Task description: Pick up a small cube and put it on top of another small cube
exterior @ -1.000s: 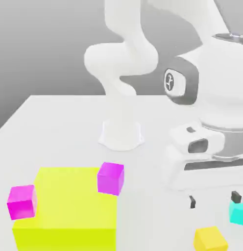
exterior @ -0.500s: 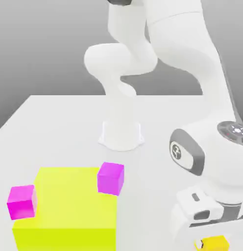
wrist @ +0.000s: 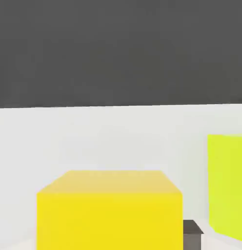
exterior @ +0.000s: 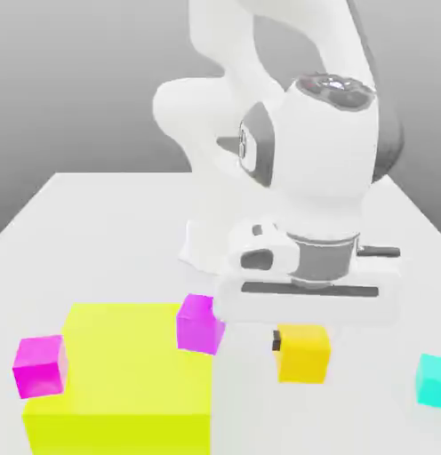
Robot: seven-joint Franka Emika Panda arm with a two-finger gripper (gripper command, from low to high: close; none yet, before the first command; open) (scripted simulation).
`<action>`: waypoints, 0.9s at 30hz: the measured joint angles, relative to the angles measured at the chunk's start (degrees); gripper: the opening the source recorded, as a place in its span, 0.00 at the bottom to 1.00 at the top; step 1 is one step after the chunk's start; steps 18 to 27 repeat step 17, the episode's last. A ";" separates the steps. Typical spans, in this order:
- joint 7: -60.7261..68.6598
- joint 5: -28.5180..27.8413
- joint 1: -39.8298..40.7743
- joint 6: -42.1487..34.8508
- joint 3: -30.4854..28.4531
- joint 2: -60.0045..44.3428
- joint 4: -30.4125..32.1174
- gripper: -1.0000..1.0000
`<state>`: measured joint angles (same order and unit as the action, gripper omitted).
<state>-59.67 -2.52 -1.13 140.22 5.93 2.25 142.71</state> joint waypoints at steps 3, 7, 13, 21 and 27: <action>0.51 1.20 1.50 -2.79 -1.46 6.21 3.35 0.00; 0.90 2.44 3.75 -6.51 -3.94 14.51 7.83 0.00; 1.01 3.03 5.45 -0.17 -5.33 13.64 13.22 0.00; 0.96 2.99 5.48 1.99 -5.32 12.15 13.90 1.00; 0.96 2.99 5.48 1.99 -5.32 12.15 13.90 1.00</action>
